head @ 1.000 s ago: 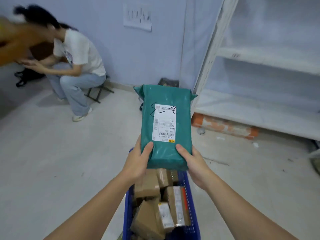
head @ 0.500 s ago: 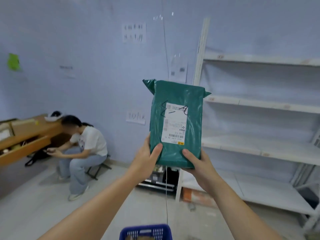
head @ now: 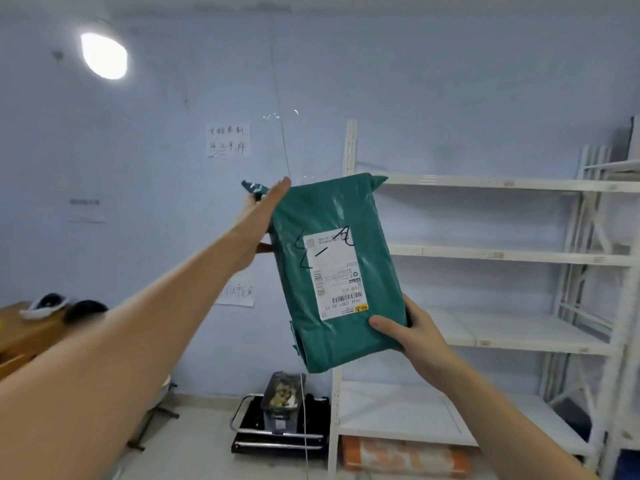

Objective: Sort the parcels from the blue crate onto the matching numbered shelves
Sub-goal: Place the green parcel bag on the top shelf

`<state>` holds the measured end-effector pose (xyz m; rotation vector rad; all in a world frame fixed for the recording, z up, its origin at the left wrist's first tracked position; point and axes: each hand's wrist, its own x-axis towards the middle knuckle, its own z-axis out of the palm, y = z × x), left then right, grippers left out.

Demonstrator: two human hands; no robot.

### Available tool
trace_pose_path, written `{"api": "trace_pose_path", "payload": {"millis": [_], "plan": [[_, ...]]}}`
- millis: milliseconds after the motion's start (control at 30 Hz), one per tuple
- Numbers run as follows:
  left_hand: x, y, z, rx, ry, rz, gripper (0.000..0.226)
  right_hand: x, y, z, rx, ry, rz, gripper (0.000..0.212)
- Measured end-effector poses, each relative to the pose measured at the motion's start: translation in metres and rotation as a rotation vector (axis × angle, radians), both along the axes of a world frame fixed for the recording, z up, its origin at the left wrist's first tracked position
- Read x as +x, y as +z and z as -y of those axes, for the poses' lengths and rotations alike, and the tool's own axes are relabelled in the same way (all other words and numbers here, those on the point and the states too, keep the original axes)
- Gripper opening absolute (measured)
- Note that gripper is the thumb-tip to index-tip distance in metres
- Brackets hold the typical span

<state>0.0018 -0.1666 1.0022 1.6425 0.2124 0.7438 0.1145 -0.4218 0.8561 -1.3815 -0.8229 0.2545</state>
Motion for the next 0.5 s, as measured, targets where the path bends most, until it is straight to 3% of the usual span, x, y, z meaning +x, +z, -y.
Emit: {"api": "trace_pose_path", "payload": {"millis": [100,267,400,500], "plan": [[-0.006,0.022,-0.006,-0.094,0.082,0.021,0.11,0.001,0.019,0.006,-0.027,0.024,0.087,0.049],[-0.023,0.025,-0.024,0.085,0.084,-0.048,0.054,0.009,0.058,0.014,-0.116,-0.007,0.257,0.053],[-0.028,0.005,-0.036,0.103,0.085,-0.067,0.068,0.021,0.091,0.011,0.014,-0.204,0.312,0.06],[-0.021,-0.021,-0.035,-0.046,0.13,0.048,0.067,0.015,0.117,-0.007,0.254,-0.354,0.197,0.072]]}}
